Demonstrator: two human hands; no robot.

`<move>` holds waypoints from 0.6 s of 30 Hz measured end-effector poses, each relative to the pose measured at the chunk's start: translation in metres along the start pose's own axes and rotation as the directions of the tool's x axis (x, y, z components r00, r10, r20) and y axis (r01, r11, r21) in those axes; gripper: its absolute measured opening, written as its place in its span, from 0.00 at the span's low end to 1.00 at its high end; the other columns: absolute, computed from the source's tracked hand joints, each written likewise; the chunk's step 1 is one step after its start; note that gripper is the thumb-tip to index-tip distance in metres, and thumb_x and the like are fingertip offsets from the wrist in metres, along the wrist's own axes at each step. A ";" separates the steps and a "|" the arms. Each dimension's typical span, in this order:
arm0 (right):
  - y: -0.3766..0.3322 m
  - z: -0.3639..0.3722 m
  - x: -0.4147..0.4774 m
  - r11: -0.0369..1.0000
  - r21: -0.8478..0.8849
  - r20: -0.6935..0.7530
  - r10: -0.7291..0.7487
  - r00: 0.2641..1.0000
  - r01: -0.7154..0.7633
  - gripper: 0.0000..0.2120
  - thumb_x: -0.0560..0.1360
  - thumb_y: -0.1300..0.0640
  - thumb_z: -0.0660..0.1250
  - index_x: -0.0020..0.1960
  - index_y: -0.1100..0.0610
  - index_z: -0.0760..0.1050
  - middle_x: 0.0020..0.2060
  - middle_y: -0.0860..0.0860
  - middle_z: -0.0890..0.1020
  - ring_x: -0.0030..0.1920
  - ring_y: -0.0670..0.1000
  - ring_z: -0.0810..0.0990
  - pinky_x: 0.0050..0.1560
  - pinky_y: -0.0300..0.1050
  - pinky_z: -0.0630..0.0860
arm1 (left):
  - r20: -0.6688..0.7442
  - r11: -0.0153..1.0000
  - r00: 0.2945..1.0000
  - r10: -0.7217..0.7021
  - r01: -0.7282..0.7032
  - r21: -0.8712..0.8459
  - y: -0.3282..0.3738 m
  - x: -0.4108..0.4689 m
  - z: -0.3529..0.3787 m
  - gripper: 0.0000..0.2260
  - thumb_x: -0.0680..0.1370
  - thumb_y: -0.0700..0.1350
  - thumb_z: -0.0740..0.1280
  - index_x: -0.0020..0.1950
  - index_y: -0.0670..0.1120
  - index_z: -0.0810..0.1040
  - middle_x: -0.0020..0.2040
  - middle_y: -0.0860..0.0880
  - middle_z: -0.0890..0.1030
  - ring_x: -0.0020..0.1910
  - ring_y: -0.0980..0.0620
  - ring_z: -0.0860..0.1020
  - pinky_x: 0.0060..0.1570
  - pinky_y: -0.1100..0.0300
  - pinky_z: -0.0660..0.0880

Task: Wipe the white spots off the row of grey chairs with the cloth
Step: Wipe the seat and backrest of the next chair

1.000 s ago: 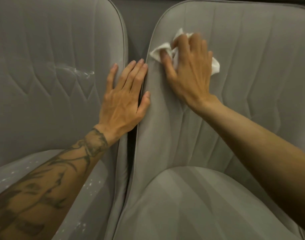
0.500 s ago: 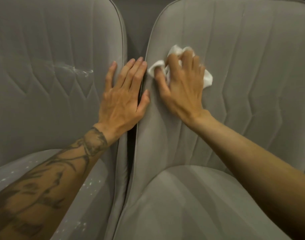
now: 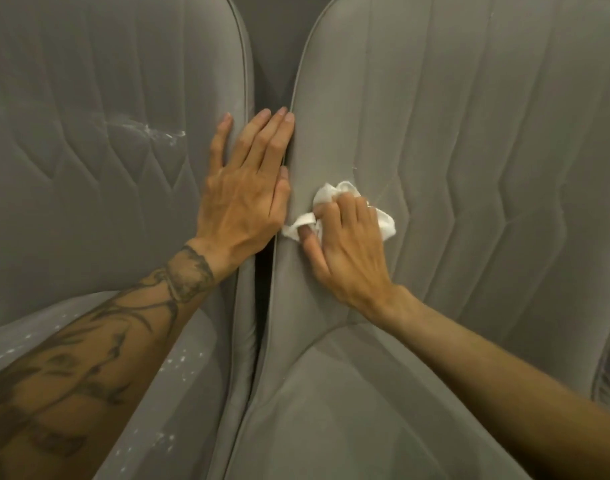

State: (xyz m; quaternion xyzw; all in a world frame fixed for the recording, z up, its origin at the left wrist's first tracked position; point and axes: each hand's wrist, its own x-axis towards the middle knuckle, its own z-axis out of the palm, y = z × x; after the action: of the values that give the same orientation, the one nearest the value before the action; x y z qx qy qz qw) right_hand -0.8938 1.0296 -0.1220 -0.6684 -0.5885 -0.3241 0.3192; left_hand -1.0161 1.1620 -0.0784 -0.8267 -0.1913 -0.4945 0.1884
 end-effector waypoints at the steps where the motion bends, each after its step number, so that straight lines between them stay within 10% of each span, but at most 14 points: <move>1: 0.003 -0.001 0.002 1.000 -0.006 0.004 -0.012 1.000 0.012 0.15 0.81 0.48 0.59 0.54 0.60 0.73 0.49 0.57 0.74 0.48 0.58 0.72 0.50 0.58 0.71 | 0.001 1.000 1.000 -0.001 0.001 0.001 0.000 0.000 0.000 0.27 0.84 0.44 0.57 0.83 0.42 0.62 0.82 0.46 0.66 0.83 0.47 0.62 0.83 0.41 0.49; 7: 0.009 -0.007 0.076 0.987 -0.006 -0.270 0.151 0.951 -0.159 0.14 0.82 0.46 0.58 0.53 0.57 0.70 0.51 0.56 0.73 0.48 0.55 0.71 0.49 0.55 0.71 | -0.013 1.000 1.000 0.003 -0.003 0.015 -0.002 -0.001 0.002 0.27 0.84 0.45 0.57 0.83 0.42 0.62 0.82 0.46 0.66 0.82 0.47 0.62 0.83 0.40 0.49; 12: -0.006 0.003 0.022 0.996 0.042 -0.107 0.078 0.991 -0.074 0.12 0.81 0.48 0.60 0.52 0.57 0.71 0.50 0.56 0.73 0.47 0.55 0.70 0.49 0.56 0.70 | -0.028 1.000 1.000 0.000 0.001 0.015 0.000 0.000 0.003 0.26 0.84 0.44 0.57 0.83 0.41 0.63 0.81 0.46 0.68 0.82 0.47 0.64 0.83 0.40 0.51; 18: -0.010 0.002 0.048 0.977 0.068 -0.231 0.210 0.950 -0.200 0.11 0.81 0.48 0.60 0.53 0.56 0.70 0.51 0.56 0.73 0.49 0.55 0.71 0.50 0.56 0.70 | -0.025 1.000 1.000 0.002 -0.002 0.006 0.000 0.000 0.004 0.27 0.83 0.44 0.58 0.83 0.42 0.63 0.81 0.46 0.67 0.82 0.47 0.63 0.82 0.39 0.51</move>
State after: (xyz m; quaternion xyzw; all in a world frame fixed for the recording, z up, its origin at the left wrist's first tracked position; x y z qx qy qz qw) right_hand -0.8988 1.0602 -0.0844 -0.6754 -0.4805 -0.3536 0.4335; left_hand -1.0137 1.1639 -0.0804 -0.8201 -0.1895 -0.5040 0.1938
